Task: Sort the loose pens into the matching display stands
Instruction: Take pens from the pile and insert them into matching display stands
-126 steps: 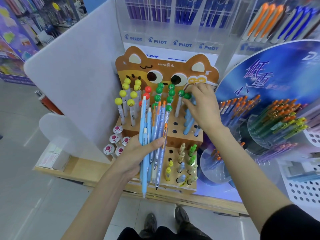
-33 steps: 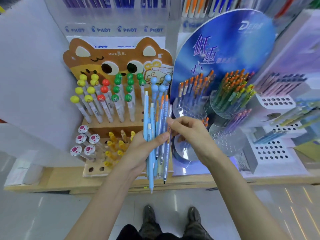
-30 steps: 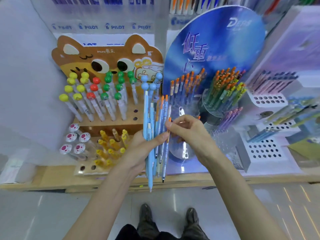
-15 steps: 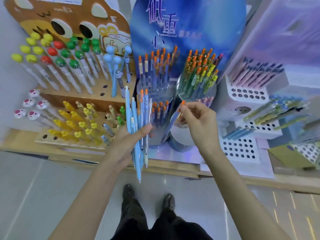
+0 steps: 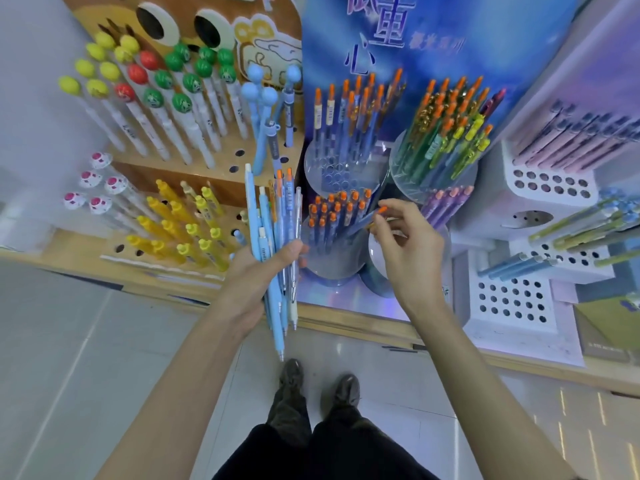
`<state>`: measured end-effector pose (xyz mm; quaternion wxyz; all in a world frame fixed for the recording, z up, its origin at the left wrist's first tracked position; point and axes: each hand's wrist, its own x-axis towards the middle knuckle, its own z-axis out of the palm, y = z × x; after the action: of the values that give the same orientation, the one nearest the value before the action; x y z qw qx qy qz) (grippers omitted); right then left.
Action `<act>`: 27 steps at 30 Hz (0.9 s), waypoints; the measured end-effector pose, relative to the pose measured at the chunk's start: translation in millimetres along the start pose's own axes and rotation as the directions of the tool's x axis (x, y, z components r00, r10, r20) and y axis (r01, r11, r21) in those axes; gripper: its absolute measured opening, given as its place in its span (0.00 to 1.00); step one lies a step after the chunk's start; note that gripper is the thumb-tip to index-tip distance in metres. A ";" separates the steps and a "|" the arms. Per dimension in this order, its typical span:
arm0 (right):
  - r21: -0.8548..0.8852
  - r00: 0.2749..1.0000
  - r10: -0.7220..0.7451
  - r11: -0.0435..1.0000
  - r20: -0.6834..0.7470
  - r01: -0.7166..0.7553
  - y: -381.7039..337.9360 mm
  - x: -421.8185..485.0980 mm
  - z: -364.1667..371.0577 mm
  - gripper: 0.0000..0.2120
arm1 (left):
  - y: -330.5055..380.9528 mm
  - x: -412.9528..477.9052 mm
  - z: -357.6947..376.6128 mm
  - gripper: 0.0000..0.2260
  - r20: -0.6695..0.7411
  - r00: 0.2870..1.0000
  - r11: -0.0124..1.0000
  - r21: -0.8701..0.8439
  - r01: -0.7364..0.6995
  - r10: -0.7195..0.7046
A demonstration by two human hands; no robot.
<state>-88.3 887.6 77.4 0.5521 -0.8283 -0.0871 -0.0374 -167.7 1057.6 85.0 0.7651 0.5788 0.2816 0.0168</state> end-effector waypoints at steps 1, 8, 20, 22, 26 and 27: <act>-0.011 1.000 -0.015 1.000 0.007 0.015 0.8 0.1 0.7 0.09 | 0.8 0.1 -1.1 0.05 0.003 1.000 1.000 -0.001 0.002 -0.002; -0.114 0.996 -0.082 0.990 -0.019 0.080 4.2 -5.7 -1.5 0.08 | 2.6 -2.8 -5.6 0.09 0.029 1.000 1.000 -0.010 0.001 -0.001; 0.015 0.998 0.057 0.998 -0.007 -0.057 8.7 -9.5 2.6 0.04 | 1.9 -2.8 -7.3 0.14 0.072 0.997 0.999 0.042 0.006 -0.009; -0.066 1.000 0.010 0.998 0.002 -0.009 13.1 -9.8 -0.7 0.06 | 0.4 -2.8 -7.3 0.16 0.063 0.998 0.999 0.051 0.007 -0.010; -0.191 0.997 -0.059 0.979 0.048 0.067 15.0 -14.1 -5.7 0.08 | -1.9 -2.2 -8.4 0.15 0.055 0.999 0.999 0.050 0.000 -0.003; -0.202 0.996 -0.072 0.976 0.058 0.083 14.4 -16.1 -6.2 0.07 | -2.2 -2.9 -8.9 0.13 0.057 0.998 0.999 0.049 -0.003 0.000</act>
<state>-101.2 874.8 64.2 0.4599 -0.8773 -0.1289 -0.0468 -174.8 1063.7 82.6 0.7583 0.5978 0.2598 -0.0060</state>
